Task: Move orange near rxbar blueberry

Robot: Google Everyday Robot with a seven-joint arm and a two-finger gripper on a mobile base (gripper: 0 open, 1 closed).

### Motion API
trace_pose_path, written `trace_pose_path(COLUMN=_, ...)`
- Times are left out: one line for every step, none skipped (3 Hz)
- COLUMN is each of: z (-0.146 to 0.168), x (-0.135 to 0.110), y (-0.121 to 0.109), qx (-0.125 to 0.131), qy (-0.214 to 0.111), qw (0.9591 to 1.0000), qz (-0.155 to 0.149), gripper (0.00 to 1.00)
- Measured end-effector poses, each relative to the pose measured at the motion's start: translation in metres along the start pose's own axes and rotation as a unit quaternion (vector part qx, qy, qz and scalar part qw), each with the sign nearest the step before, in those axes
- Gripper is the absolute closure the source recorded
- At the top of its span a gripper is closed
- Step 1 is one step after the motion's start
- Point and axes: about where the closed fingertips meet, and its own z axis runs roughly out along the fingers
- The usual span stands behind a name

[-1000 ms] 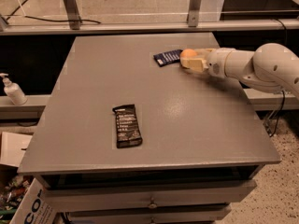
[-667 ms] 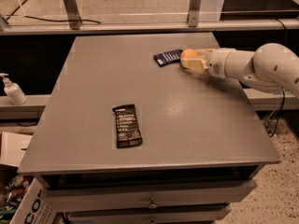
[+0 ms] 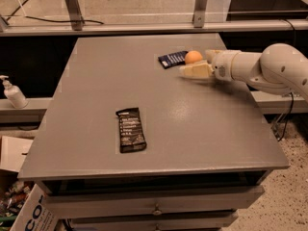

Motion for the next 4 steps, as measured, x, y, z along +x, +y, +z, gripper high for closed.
trace_pose_path(z=0.001, x=-0.003, y=0.003, qx=-0.005, qy=-0.001, qw=1.0, qz=0.0, gripper=0.0)
trace_pose_path(z=-0.01, x=-0.015, y=0.005, qx=-0.019, qy=-0.012, qw=0.9997, qz=-0.002, gripper=0.0)
trace_pose_path(z=-0.045, x=-0.031, y=-0.001, qx=-0.038, qy=-0.035, qw=0.9986, qz=-0.009, gripper=0.0)
trace_pose_path(z=-0.095, x=-0.036, y=-0.013, qx=-0.056, qy=-0.05, qw=0.9971, qz=-0.009, gripper=0.0)
